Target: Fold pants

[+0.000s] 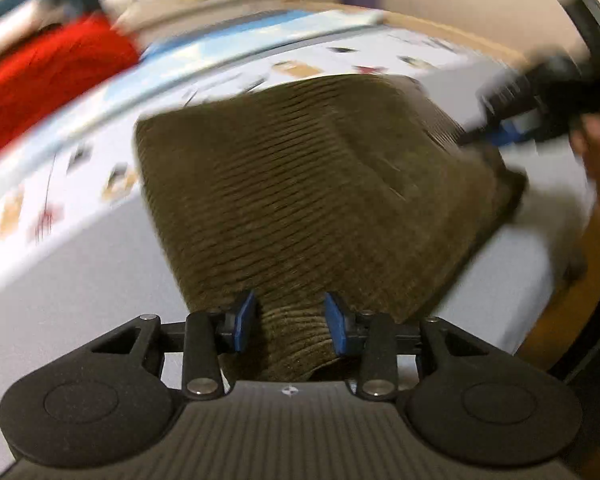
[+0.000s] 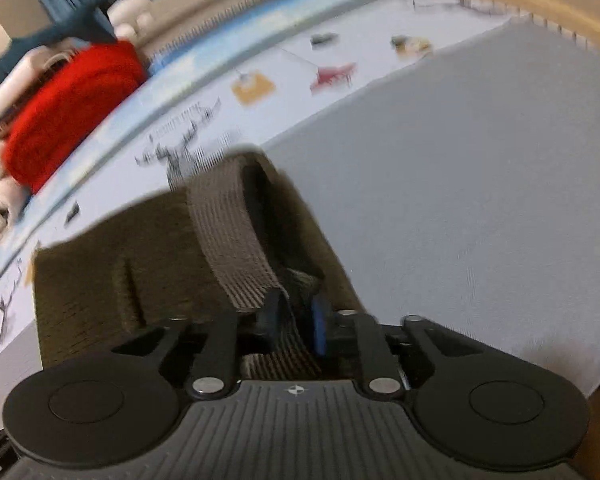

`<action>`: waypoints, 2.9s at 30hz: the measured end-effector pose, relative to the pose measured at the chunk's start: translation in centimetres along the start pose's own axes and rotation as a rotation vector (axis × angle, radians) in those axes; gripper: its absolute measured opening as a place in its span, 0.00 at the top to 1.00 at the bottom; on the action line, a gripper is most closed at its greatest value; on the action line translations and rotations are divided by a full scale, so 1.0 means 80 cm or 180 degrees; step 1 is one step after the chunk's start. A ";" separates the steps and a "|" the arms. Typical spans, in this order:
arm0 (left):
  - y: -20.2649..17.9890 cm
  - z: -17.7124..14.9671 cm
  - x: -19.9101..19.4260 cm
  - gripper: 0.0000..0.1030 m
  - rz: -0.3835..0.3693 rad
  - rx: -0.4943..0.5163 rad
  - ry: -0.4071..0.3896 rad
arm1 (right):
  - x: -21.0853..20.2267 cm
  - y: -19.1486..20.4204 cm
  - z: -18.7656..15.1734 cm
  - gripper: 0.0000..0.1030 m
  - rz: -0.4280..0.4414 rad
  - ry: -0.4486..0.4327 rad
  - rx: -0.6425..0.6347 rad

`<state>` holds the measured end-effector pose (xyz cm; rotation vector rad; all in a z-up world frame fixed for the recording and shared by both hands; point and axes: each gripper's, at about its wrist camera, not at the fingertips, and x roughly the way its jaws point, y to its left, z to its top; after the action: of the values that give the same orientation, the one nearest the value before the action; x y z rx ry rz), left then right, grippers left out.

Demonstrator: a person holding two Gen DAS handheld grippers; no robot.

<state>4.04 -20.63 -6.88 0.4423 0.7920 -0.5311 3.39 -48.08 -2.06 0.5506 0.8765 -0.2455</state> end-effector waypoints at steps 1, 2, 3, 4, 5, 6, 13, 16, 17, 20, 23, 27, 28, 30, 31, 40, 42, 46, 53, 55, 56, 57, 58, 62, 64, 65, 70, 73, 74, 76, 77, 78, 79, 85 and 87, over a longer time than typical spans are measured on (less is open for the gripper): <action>0.005 0.010 0.001 0.58 -0.0034 -0.0011 0.0059 | -0.005 0.001 0.002 0.66 -0.0031 -0.0074 -0.0012; 0.015 0.020 0.001 0.58 -0.0104 -0.0103 0.0085 | -0.012 0.003 0.003 0.65 -0.0024 -0.0142 -0.0019; 0.027 0.029 -0.001 0.58 -0.0180 -0.0234 0.0036 | -0.019 0.004 0.004 0.65 0.0000 -0.0217 -0.0014; 0.039 0.040 -0.006 0.58 -0.0168 -0.0348 -0.0087 | -0.027 0.005 0.005 0.65 0.0031 -0.0326 -0.0022; 0.050 0.049 -0.007 0.58 -0.0109 -0.0415 -0.0199 | -0.033 0.007 0.005 0.64 0.0075 -0.0392 -0.0072; 0.061 0.063 -0.006 0.58 -0.0045 -0.0478 -0.0299 | -0.035 0.009 0.006 0.63 0.0105 -0.0405 -0.0155; 0.124 0.139 0.058 0.79 0.0252 -0.0821 -0.0388 | -0.001 0.003 0.000 0.44 -0.0049 0.0077 -0.0310; 0.148 0.133 0.118 0.79 0.0177 -0.0989 0.0110 | 0.002 -0.008 -0.001 0.32 -0.0013 0.0122 -0.0126; 0.152 0.127 0.126 0.79 0.0125 -0.1018 0.0187 | 0.003 -0.013 -0.001 0.26 0.0024 0.0126 -0.0070; 0.163 0.133 0.123 0.79 0.0065 -0.1035 0.0186 | 0.007 -0.017 0.003 0.21 0.0090 0.0133 -0.0025; 0.179 0.126 0.101 0.52 -0.0083 -0.1379 0.0061 | 0.011 -0.023 0.003 0.13 0.0098 0.0163 -0.0040; 0.189 0.096 0.078 0.18 -0.0041 -0.1967 0.0107 | 0.018 -0.030 0.006 0.10 0.0153 0.0250 0.0118; 0.194 0.085 0.079 0.18 -0.0115 -0.2164 0.0169 | 0.018 -0.031 0.005 0.09 0.0170 0.0264 0.0148; 0.200 0.065 0.084 0.18 -0.0358 -0.2542 0.0287 | 0.021 -0.030 0.004 0.09 0.0207 0.0289 0.0169; 0.201 0.056 0.091 0.18 -0.0543 -0.2702 0.0362 | 0.023 -0.030 0.004 0.09 0.0243 0.0310 0.0187; 0.174 0.035 0.130 0.21 -0.0860 -0.2707 0.0481 | 0.032 -0.019 -0.006 0.08 0.0493 0.0454 0.0210; 0.170 0.039 0.129 0.29 -0.0784 -0.2575 0.0497 | 0.030 -0.014 -0.010 0.12 0.0479 0.0423 0.0157; 0.177 0.042 0.118 0.52 -0.0865 -0.2434 0.0458 | 0.025 -0.001 -0.011 0.25 0.0409 0.0326 0.0116; 0.206 0.060 0.104 0.61 -0.0835 -0.2225 0.0459 | 0.018 0.039 -0.015 0.45 0.0337 0.0170 0.0116; 0.224 0.063 0.101 0.61 -0.0774 -0.2171 0.0471 | 0.021 0.055 -0.018 0.47 0.0359 0.0185 0.0089; 0.233 0.064 0.099 0.61 -0.0741 -0.2129 0.0482 | 0.024 0.065 -0.020 0.48 0.0382 0.0200 0.0059; 0.243 0.064 0.098 0.61 -0.0714 -0.2098 0.0493 | 0.026 0.074 -0.021 0.48 0.0408 0.0216 0.0033; 0.253 0.064 0.096 0.61 -0.0691 -0.2075 0.0507 | 0.028 0.083 -0.022 0.49 0.0437 0.0235 0.0011; 0.298 0.058 0.097 0.60 -0.0638 -0.2159 0.0672 | 0.041 0.121 -0.027 0.49 0.0545 0.0326 -0.0111; 0.319 0.053 0.103 0.54 -0.0619 -0.2334 0.0884 | 0.048 0.139 -0.028 0.48 0.0563 0.0384 -0.0164; 0.330 0.051 0.106 0.51 -0.0590 -0.2435 0.1034 | 0.052 0.148 -0.027 0.44 0.0546 0.0428 -0.0193; 0.369 0.060 0.098 0.33 -0.0582 -0.2342 0.1197 | 0.059 0.170 -0.002 0.33 0.0268 0.0760 -0.0308; 0.386 0.061 0.094 0.28 -0.0521 -0.2274 0.1037 | 0.064 0.183 0.026 0.28 0.0246 0.0951 -0.0548; 0.391 0.058 0.098 0.28 -0.0559 -0.2322 0.1012 | 0.068 0.187 0.032 0.24 0.0245 0.1011 -0.0638; 0.394 0.047 0.107 0.26 -0.0693 -0.2437 0.1052 | 0.077 0.194 0.040 0.24 0.0243 0.1125 -0.0845; 0.396 0.047 0.110 0.26 -0.0729 -0.2466 0.1085 | 0.082 0.200 0.043 0.25 0.0193 0.1216 -0.1031; 0.396 0.048 0.111 0.26 -0.0745 -0.2457 0.1067 | 0.082 0.205 0.043 0.25 0.0132 0.1309 -0.1224; 0.395 0.051 0.111 0.26 -0.0737 -0.2419 0.1043 | 0.080 0.210 0.044 0.25 0.0101 0.1368 -0.1380; 0.386 0.054 0.131 0.22 -0.0776 -0.2350 0.1098 | 0.058 0.189 0.070 0.24 0.0585 0.1080 -0.1194; 0.383 0.056 0.141 0.22 -0.0820 -0.2368 0.1116 | 0.074 0.186 0.077 0.17 0.0731 0.0974 -0.0969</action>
<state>31.42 -2.30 -7.30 -0.2696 1.3211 -0.3609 17.44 -38.94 1.78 0.4037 1.1129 0.1853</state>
